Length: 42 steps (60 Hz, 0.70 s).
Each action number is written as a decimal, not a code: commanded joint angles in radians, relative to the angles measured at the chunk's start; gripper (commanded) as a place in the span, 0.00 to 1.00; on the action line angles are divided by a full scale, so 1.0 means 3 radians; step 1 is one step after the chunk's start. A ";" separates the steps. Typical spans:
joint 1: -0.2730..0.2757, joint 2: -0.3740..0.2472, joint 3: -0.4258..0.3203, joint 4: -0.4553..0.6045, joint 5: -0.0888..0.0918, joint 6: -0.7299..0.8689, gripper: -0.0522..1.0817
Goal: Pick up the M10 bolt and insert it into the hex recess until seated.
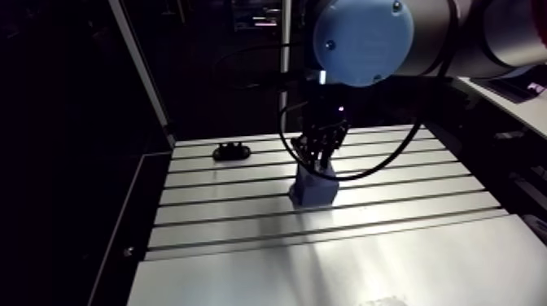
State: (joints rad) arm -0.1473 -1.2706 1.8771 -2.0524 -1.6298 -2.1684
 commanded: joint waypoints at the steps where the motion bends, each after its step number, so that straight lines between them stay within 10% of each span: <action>1: 0.0000 0.0014 -0.0001 -0.0018 0.0000 0.0000 0.57; 42: 0.0000 0.0020 0.0009 -0.0018 0.0000 0.0000 0.62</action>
State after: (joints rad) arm -0.1472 -1.2648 1.8781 -2.0579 -1.6298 -2.1684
